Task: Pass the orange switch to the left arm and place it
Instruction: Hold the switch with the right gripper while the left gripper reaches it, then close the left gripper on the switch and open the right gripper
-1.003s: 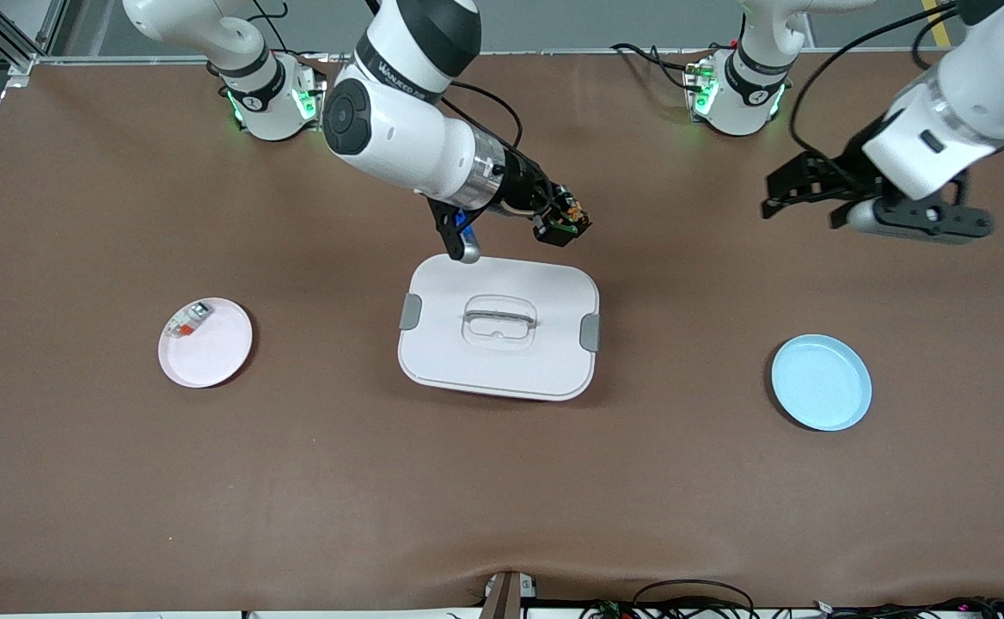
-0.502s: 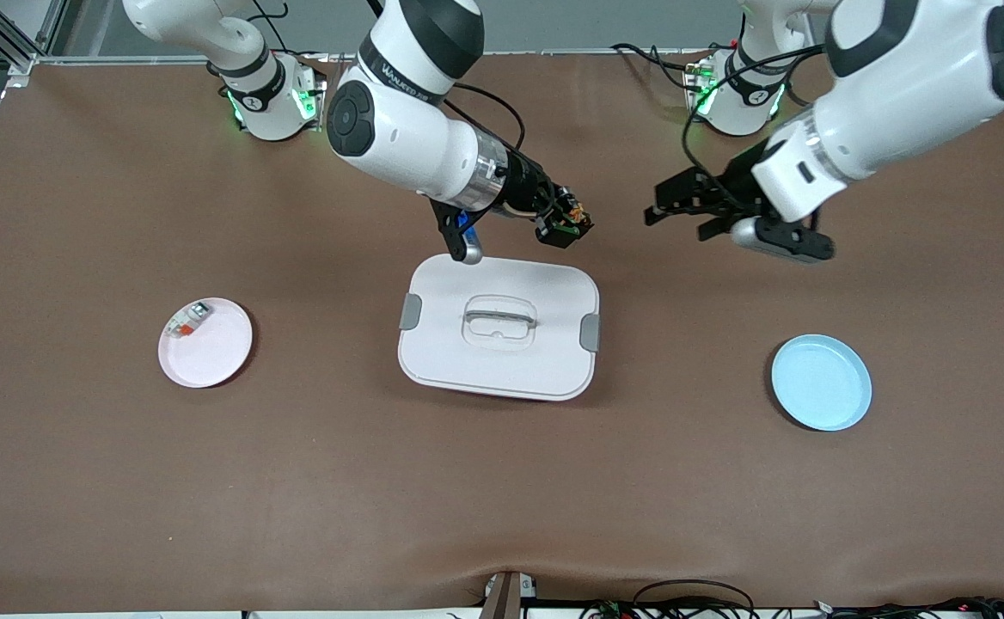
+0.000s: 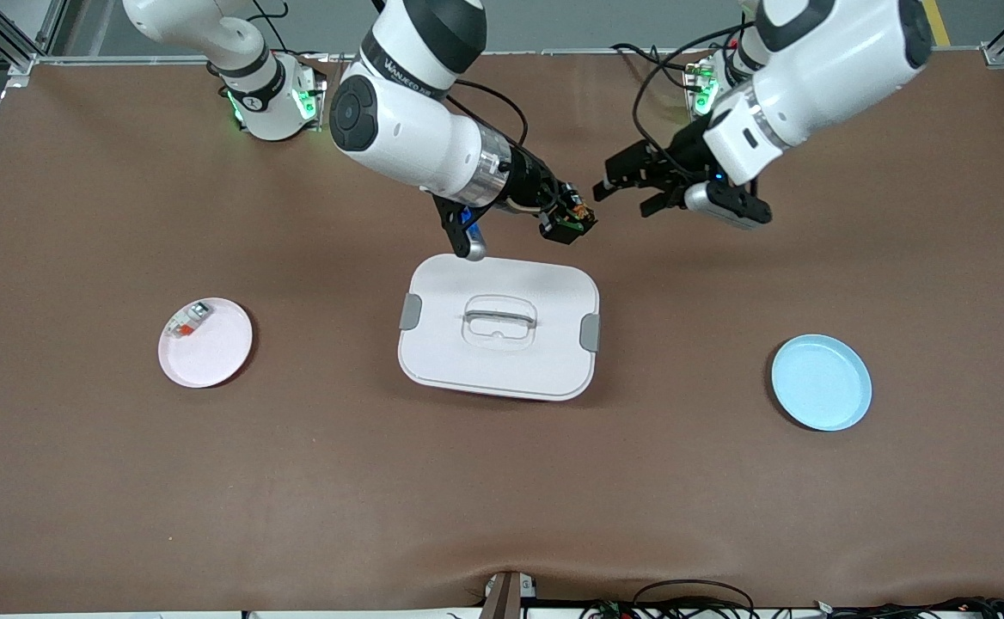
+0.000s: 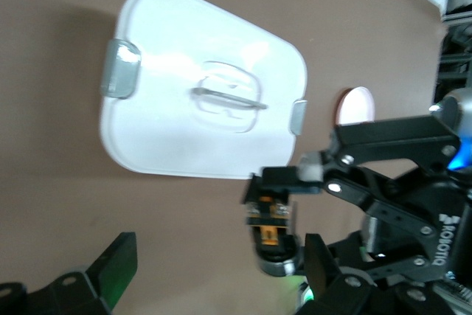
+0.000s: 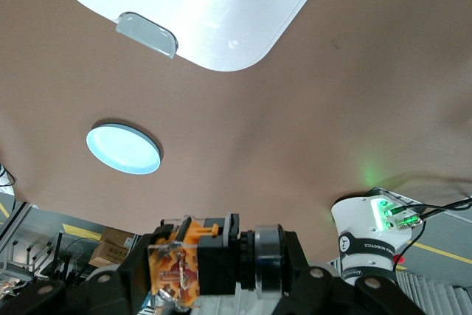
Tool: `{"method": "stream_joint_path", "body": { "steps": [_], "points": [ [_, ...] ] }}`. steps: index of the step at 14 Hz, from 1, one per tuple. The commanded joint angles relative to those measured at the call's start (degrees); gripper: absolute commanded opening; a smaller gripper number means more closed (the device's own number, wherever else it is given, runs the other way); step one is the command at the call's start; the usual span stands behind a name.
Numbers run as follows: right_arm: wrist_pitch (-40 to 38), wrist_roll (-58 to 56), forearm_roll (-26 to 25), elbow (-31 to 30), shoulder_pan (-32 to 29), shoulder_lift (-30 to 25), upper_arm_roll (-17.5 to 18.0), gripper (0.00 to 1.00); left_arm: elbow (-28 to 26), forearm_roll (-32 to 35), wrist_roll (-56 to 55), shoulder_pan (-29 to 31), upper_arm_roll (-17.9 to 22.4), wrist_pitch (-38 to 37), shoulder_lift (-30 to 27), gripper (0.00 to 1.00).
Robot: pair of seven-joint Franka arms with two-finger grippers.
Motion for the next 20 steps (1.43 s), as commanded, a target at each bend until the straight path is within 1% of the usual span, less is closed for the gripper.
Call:
{"method": "stream_joint_path", "body": {
  "steps": [1,2,4,5,6,8,9,10,12,13,16,17,18,20],
  "points": [
    [-0.3,1.0,1.3,1.7,0.7,0.8,-0.7,0.32,-4.0,-5.0,-0.1,0.4,-4.0,6.9,-2.0,1.00],
    [-0.3,1.0,1.2,1.7,0.6,0.8,-0.7,0.32,-4.1,-6.0,-0.1,0.4,-4.6,7.9,-1.8,1.00],
    [-0.3,1.0,1.2,1.7,0.6,0.8,-0.7,0.32,-4.1,-6.8,-0.1,0.4,-4.9,9.2,-0.8,0.96],
    [-0.3,0.9,1.2,1.7,0.6,0.8,-0.8,0.32,-4.1,-8.3,-0.1,0.4,-5.7,10.9,-0.2,0.93],
    [-0.3,0.9,1.2,1.7,0.6,0.8,-0.7,0.32,-4.1,-9.7,-0.1,0.4,-6.4,12.3,0.3,0.92],
    [-0.3,0.9,1.2,1.7,0.5,0.8,-0.7,0.32,-4.0,-10.1,-0.2,0.4,-7.4,13.9,1.4,0.81],
    [-0.3,0.8,1.2,1.7,0.4,0.8,-0.8,0.32,-4.0,-10.2,-0.1,0.4,-7.8,14.1,1.8,0.78],
    [-0.3,0.8,1.2,1.7,0.4,0.8,-0.8,0.32,-3.6,-10.1,-0.1,0.4,-7.8,14.6,2.4,0.71],
    [-0.3,0.8,1.2,1.7,0.3,0.9,-0.8,0.32,-3.5,-10.1,-0.1,0.4,-7.8,14.6,2.5,0.49],
    [-0.3,0.8,1.2,1.7,0.4,0.9,-0.8,0.32,-3.5,-10.1,0.1,0.4,-7.8,14.6,2.5,0.46],
    [-0.3,0.7,1.2,1.8,0.2,0.9,-0.8,0.32,-3.3,-10.1,0.5,0.9,-7.8,14.6,2.4,0.47],
    [-0.4,0.7,1.2,1.9,0.2,0.9,-0.8,0.32,-3.2,-10.1,0.7,1.0,-7.8,14.6,2.4,0.45],
    [-0.4,0.7,1.2,1.9,0.2,0.9,-0.8,0.32,-3.1,-10.0,0.8,1.1,-7.7,14.6,2.3,0.35],
    [-0.4,0.6,1.2,1.9,0.0,0.9,-0.8,0.32,-2.6,-10.0,0.8,1.3,-7.7,14.6,2.3,0.01]
  ]
}}
